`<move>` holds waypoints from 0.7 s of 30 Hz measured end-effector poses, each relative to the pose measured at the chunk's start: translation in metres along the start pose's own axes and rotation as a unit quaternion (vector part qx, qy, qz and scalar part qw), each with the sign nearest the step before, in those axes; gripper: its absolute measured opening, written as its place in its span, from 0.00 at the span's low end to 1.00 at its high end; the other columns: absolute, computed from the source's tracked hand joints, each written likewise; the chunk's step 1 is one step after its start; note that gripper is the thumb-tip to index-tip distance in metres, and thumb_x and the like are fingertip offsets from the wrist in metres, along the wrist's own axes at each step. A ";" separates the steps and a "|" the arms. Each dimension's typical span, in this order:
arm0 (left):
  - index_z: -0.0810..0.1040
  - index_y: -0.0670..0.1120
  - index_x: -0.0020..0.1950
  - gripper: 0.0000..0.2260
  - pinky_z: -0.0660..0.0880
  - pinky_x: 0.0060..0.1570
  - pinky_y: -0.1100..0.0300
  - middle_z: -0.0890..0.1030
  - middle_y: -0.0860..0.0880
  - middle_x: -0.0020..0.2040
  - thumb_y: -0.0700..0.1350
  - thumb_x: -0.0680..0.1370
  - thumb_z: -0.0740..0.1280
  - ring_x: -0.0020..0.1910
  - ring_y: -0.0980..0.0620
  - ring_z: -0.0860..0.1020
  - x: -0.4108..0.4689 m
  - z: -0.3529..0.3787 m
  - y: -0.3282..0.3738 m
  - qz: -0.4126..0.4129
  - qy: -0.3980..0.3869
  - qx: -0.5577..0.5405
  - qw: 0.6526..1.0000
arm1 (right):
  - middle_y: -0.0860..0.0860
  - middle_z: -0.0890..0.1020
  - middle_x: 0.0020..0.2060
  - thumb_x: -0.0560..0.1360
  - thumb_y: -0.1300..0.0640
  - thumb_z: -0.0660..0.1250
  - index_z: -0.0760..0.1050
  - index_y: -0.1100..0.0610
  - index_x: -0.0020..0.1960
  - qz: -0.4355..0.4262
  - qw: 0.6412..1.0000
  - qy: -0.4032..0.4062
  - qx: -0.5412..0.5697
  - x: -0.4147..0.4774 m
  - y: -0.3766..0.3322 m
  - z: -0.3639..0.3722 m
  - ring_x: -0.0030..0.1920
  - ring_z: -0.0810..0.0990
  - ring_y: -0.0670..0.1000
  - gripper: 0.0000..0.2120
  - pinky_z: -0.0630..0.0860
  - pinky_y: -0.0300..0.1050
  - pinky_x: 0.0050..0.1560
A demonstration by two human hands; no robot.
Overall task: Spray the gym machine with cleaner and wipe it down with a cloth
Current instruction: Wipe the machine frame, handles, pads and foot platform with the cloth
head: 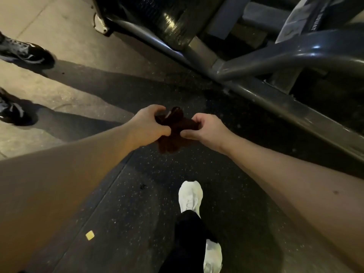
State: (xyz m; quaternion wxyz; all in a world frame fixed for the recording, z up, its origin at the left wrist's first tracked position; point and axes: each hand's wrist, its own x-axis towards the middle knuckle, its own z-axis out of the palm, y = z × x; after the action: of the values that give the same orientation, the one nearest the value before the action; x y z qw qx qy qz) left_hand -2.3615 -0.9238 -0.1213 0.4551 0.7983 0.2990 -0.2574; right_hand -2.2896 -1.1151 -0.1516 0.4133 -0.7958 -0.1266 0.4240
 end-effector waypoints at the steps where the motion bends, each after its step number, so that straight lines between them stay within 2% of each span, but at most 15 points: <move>1: 0.64 0.55 0.80 0.37 0.74 0.43 0.66 0.74 0.50 0.69 0.42 0.75 0.76 0.51 0.57 0.78 -0.010 -0.006 -0.008 -0.013 0.011 -0.028 0.999 | 0.49 0.85 0.46 0.75 0.54 0.77 0.78 0.54 0.52 0.002 1.000 -0.005 0.007 -0.005 -0.006 0.007 0.46 0.85 0.44 0.10 0.80 0.40 0.44; 4: 0.67 0.53 0.79 0.38 0.75 0.61 0.56 0.76 0.49 0.69 0.42 0.73 0.78 0.62 0.51 0.77 -0.040 -0.022 -0.030 -0.033 0.062 -0.084 0.994 | 0.50 0.85 0.46 0.74 0.54 0.76 0.79 0.54 0.51 -0.019 1.000 0.002 0.004 -0.024 -0.038 0.030 0.48 0.85 0.47 0.09 0.81 0.49 0.52; 6: 0.69 0.52 0.78 0.36 0.73 0.69 0.52 0.77 0.49 0.68 0.43 0.73 0.79 0.65 0.50 0.76 -0.043 -0.031 -0.047 -0.064 0.073 -0.156 0.983 | 0.51 0.86 0.47 0.75 0.55 0.76 0.79 0.54 0.52 -0.013 1.000 0.008 0.021 -0.028 -0.053 0.044 0.50 0.85 0.49 0.09 0.81 0.48 0.54; 10: 0.67 0.51 0.78 0.38 0.77 0.66 0.46 0.77 0.47 0.67 0.49 0.71 0.80 0.63 0.46 0.79 -0.054 -0.050 -0.072 -0.126 0.071 -0.272 0.951 | 0.52 0.86 0.50 0.76 0.55 0.75 0.80 0.56 0.56 0.011 0.996 0.030 0.082 -0.037 -0.095 0.069 0.52 0.85 0.49 0.11 0.79 0.42 0.51; 12: 0.67 0.50 0.78 0.44 0.79 0.64 0.44 0.79 0.45 0.66 0.51 0.66 0.83 0.60 0.44 0.82 -0.073 -0.066 -0.083 -0.144 0.045 -0.342 0.928 | 0.51 0.86 0.53 0.77 0.55 0.74 0.79 0.54 0.58 0.040 0.990 0.031 0.133 -0.046 -0.121 0.082 0.56 0.84 0.51 0.11 0.79 0.45 0.54; 14: 0.70 0.50 0.76 0.49 0.75 0.68 0.45 0.81 0.47 0.65 0.54 0.58 0.85 0.62 0.47 0.81 -0.096 -0.085 -0.085 -0.112 0.010 -0.345 0.932 | 0.51 0.86 0.55 0.77 0.56 0.73 0.79 0.53 0.59 0.070 0.979 0.028 0.187 -0.057 -0.149 0.090 0.59 0.83 0.53 0.12 0.77 0.53 0.62; 15: 0.72 0.50 0.76 0.46 0.71 0.72 0.46 0.81 0.49 0.65 0.54 0.60 0.84 0.64 0.49 0.80 -0.110 -0.094 -0.083 -0.093 0.002 -0.320 0.943 | 0.52 0.85 0.55 0.77 0.57 0.73 0.79 0.53 0.60 0.081 0.976 0.025 0.203 -0.064 -0.165 0.095 0.60 0.82 0.54 0.12 0.76 0.56 0.65; 17: 0.72 0.50 0.75 0.37 0.68 0.73 0.48 0.81 0.52 0.64 0.47 0.69 0.82 0.66 0.51 0.77 -0.137 -0.116 -0.073 -0.062 -0.003 -0.276 0.959 | 0.54 0.85 0.57 0.77 0.59 0.72 0.79 0.53 0.60 0.100 0.971 0.021 0.216 -0.079 -0.195 0.100 0.61 0.81 0.57 0.12 0.74 0.61 0.68; 21: 0.75 0.52 0.71 0.29 0.75 0.66 0.50 0.81 0.53 0.60 0.46 0.72 0.80 0.62 0.52 0.79 -0.182 -0.160 -0.055 -0.042 0.036 -0.217 0.975 | 0.53 0.84 0.58 0.76 0.61 0.72 0.78 0.52 0.61 0.116 0.975 0.027 0.190 -0.116 -0.251 0.105 0.62 0.80 0.56 0.15 0.74 0.62 0.69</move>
State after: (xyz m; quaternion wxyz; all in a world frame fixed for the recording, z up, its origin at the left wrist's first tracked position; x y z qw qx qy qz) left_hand -2.5032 -0.8045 0.0441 0.5952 0.6761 0.3970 -0.1760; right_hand -2.4046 -0.9642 0.0757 0.5084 -0.7229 0.0605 0.4641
